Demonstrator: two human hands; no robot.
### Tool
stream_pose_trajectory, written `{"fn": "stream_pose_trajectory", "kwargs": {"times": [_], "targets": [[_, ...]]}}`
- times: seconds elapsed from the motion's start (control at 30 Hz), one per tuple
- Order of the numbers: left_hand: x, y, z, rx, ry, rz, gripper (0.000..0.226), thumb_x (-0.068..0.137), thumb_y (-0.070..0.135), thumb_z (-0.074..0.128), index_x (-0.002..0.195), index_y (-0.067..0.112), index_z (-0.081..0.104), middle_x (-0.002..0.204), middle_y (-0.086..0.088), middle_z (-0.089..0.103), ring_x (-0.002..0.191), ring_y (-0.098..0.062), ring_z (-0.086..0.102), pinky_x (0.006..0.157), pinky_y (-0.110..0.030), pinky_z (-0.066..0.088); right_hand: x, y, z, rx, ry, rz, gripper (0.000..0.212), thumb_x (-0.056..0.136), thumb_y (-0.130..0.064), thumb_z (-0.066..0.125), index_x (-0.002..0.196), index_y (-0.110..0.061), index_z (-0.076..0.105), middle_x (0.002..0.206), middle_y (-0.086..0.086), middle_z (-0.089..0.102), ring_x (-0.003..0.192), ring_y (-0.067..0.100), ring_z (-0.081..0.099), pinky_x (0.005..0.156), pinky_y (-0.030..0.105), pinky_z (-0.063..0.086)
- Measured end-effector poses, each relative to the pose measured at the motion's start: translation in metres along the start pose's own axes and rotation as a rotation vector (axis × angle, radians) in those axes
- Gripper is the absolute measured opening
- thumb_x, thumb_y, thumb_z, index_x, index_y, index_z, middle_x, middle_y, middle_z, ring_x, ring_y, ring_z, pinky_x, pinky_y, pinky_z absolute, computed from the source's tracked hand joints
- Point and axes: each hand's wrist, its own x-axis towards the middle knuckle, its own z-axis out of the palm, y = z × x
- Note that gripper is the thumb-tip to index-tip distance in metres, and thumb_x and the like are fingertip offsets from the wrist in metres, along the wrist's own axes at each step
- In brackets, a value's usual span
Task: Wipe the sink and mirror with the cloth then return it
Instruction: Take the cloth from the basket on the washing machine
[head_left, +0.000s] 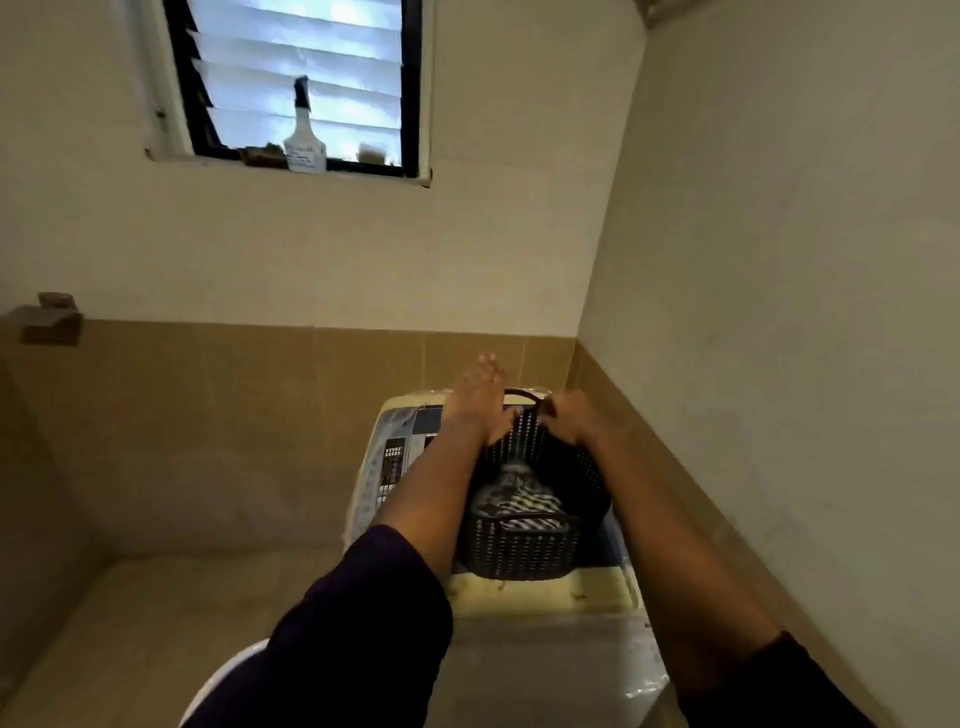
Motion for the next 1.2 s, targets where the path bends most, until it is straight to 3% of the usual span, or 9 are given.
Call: {"fn": "stream_pose_trajectory", "kwargs": {"times": [0.1,0.2,0.3,0.4,0.7,0.8,0.87,1.07,1.2], "targets": [[0.008,0.004,0.034,-0.129,-0.398,-0.059,0.051,0.09,0.028,0.055,0.133,0.002,0.046,0.139,-0.018,0.048,0.125,-0.034,0.05,0.105,-0.043,0.042,-0.003,0.012,0.029,-0.043,-0.325,0.106,0.034,0.089,-0.02,0.057,0.118,-0.003,0.06,0.12,0.018,0.061,0.11,0.031,0.059,0.093,0.036,0.047],[0.011,0.003,0.064,-0.169,-0.815,-0.151,0.057,0.088,0.035,0.056,0.138,0.008,0.045,0.139,-0.015,0.048,0.121,-0.034,0.052,0.105,-0.043,0.043,0.009,0.028,0.062,0.057,-0.643,0.283,0.043,0.084,-0.02,0.062,0.124,-0.004,0.056,0.119,0.018,0.062,0.101,0.033,0.065,0.092,0.046,0.052],[0.022,-0.006,0.094,-0.195,-0.909,-0.2,0.074,0.082,0.05,0.058,0.143,0.012,0.037,0.149,-0.012,0.038,0.125,-0.035,0.049,0.105,-0.044,0.043,0.02,0.036,0.077,0.039,-0.812,0.364,0.062,0.084,-0.03,0.063,0.137,-0.006,0.042,0.134,0.015,0.051,0.114,0.033,0.056,0.103,0.049,0.042],[0.025,-0.015,0.112,-0.226,-0.872,-0.184,0.083,0.081,0.056,0.056,0.148,0.015,0.029,0.155,-0.012,0.029,0.133,-0.035,0.041,0.11,-0.045,0.036,0.015,0.038,0.082,-0.007,-0.84,0.374,0.06,0.093,-0.031,0.053,0.142,-0.005,0.032,0.144,0.015,0.038,0.13,0.035,0.039,0.108,0.04,0.033],[0.021,-0.015,0.124,-0.616,-0.65,-0.276,0.068,0.088,0.045,0.054,0.143,0.01,0.034,0.147,-0.012,0.041,0.129,-0.032,0.045,0.109,-0.042,0.038,0.024,0.044,0.101,0.135,-0.487,0.345,0.042,0.085,-0.02,0.063,0.119,0.003,0.057,0.114,0.018,0.058,0.11,0.031,0.058,0.09,0.031,0.048],[0.015,-0.014,0.112,-1.022,-0.427,-0.415,0.067,0.088,0.037,0.059,0.143,0.011,0.032,0.147,-0.015,0.04,0.131,-0.03,0.044,0.111,-0.038,0.035,0.026,0.026,0.075,0.218,-0.314,0.221,0.011,0.084,-0.022,0.065,0.083,-0.011,0.067,0.097,0.014,0.063,0.1,0.025,0.061,0.074,0.025,0.045],[0.007,-0.016,0.099,-1.292,-0.313,-0.44,0.058,0.087,0.027,0.062,0.138,0.011,0.039,0.142,-0.015,0.047,0.123,-0.026,0.05,0.107,-0.035,0.038,0.02,0.012,0.049,0.191,-0.277,0.104,0.022,0.08,-0.023,0.069,0.062,-0.022,0.057,0.085,0.008,0.062,0.088,0.02,0.059,0.067,0.024,0.041],[-0.05,-0.047,0.027,-1.732,0.016,-0.322,0.018,0.088,0.035,0.055,0.104,0.029,0.06,0.12,0.003,0.06,0.117,-0.015,0.05,0.098,-0.039,0.034,-0.011,-0.058,-0.027,0.715,-0.174,-0.144,0.004,0.09,-0.027,0.059,0.088,-0.023,0.059,0.095,0.0,0.065,0.09,0.016,0.062,0.09,0.034,0.046],[-0.12,-0.094,-0.022,-1.927,0.109,-0.273,0.041,0.082,0.035,0.06,0.12,0.02,0.057,0.119,-0.005,0.062,0.109,-0.021,0.057,0.077,-0.038,0.052,-0.042,-0.13,-0.05,1.313,-0.339,-0.276,0.021,0.089,-0.013,0.057,0.109,-0.008,0.059,0.098,0.007,0.071,0.085,0.016,0.068,0.082,0.028,0.054]]}}
